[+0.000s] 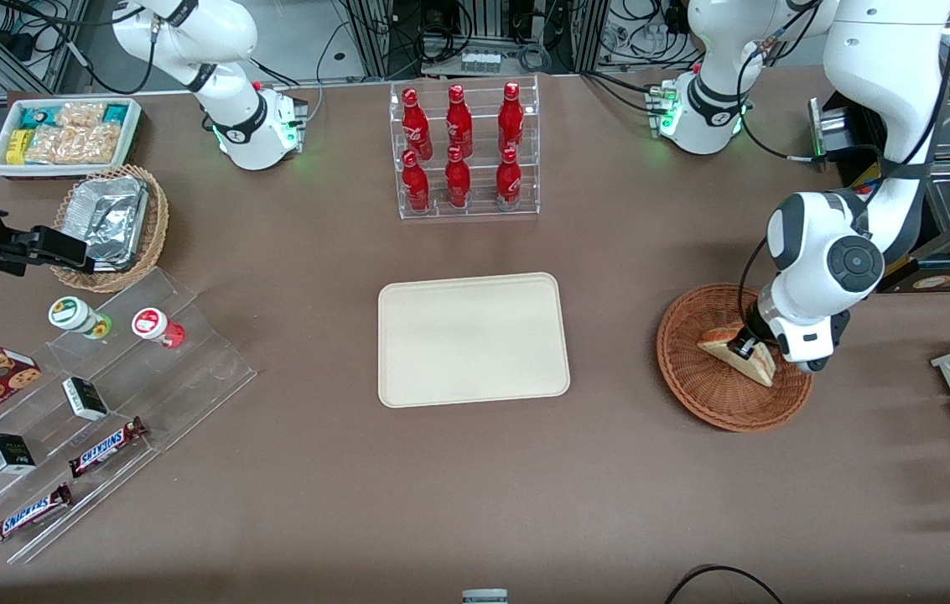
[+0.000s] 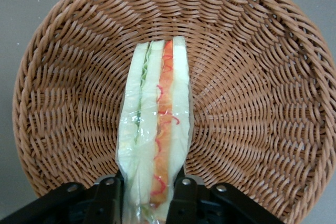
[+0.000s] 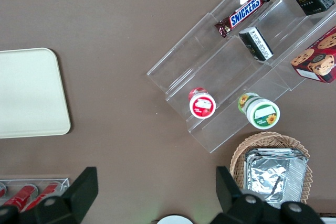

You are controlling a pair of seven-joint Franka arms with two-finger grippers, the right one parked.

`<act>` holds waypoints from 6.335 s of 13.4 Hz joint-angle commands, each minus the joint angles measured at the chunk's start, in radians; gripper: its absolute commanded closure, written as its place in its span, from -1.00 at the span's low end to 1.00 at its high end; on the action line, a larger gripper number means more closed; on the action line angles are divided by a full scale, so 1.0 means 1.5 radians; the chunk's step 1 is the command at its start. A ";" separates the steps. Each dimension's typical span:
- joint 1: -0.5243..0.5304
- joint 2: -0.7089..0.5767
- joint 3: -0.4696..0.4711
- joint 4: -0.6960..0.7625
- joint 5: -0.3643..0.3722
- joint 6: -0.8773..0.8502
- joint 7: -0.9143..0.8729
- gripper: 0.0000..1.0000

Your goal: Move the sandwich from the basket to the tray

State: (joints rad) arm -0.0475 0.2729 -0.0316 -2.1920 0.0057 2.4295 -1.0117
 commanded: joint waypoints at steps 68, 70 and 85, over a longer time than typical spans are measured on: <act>-0.290 0.263 -0.272 0.621 0.133 -0.433 -0.005 -1.00; -0.290 0.227 -0.270 0.621 0.133 -0.457 0.010 -1.00; -0.053 0.085 -0.268 0.547 0.127 -0.566 0.446 -1.00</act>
State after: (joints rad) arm -0.1541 0.4715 -0.4313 -1.2932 0.2101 1.5793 -0.3642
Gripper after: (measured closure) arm 0.000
